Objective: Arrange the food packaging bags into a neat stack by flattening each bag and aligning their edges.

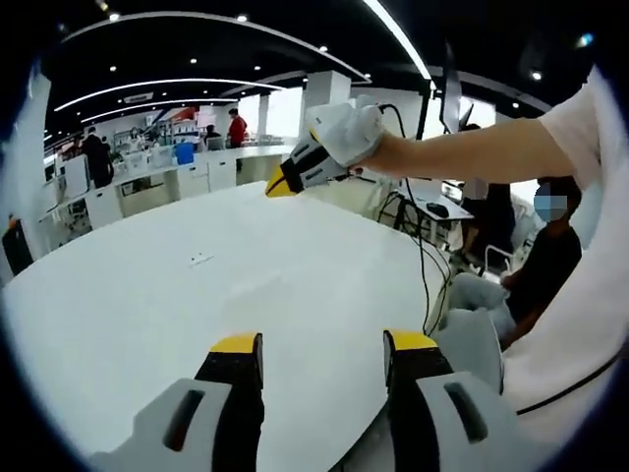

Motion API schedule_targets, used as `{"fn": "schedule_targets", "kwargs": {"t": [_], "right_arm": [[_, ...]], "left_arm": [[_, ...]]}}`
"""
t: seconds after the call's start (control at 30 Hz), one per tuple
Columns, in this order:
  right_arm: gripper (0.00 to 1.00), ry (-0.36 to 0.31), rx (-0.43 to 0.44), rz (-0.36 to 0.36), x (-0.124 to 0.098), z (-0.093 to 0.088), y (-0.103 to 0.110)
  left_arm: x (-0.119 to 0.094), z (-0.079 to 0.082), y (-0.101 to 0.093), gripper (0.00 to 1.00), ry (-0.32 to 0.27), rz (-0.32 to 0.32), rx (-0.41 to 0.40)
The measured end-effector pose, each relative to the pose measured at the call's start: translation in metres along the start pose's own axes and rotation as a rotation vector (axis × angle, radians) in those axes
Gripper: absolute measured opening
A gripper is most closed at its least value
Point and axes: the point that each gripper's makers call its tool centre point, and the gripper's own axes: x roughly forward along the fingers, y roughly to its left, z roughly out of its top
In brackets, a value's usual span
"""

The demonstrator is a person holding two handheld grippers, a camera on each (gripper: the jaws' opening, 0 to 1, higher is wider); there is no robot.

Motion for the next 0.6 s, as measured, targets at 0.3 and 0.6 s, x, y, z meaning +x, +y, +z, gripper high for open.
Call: {"fn": "schedule_targets", "kwargs": {"t": [0.3, 0.6], "right_arm": [[0.0, -0.012, -0.079, -0.065, 0.008, 0.011, -0.004], [0.0, -0.054, -0.126, -0.008, 0.02, 0.026, 0.059]], "left_arm": [[0.001, -0.008, 0.005, 0.48, 0.004, 0.012, -0.023], [0.002, -0.014, 0.006, 0.48, 0.01, 0.011, -0.046]]}}
